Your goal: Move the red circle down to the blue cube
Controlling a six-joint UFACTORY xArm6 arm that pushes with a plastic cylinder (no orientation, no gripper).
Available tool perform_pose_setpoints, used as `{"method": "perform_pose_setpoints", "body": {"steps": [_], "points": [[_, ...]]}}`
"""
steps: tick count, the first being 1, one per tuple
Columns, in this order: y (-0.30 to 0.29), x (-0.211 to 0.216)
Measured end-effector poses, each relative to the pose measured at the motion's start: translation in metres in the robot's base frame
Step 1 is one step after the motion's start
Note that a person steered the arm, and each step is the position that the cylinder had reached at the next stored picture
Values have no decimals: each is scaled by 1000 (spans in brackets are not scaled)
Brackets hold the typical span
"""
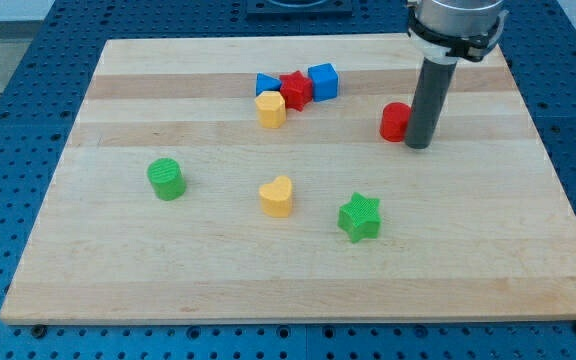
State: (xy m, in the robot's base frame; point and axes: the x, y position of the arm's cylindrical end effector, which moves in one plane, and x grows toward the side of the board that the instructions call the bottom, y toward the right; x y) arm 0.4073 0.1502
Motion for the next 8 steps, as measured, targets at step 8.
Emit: {"method": "perform_pose_setpoints", "body": {"steps": [8], "points": [[15, -21]]}}
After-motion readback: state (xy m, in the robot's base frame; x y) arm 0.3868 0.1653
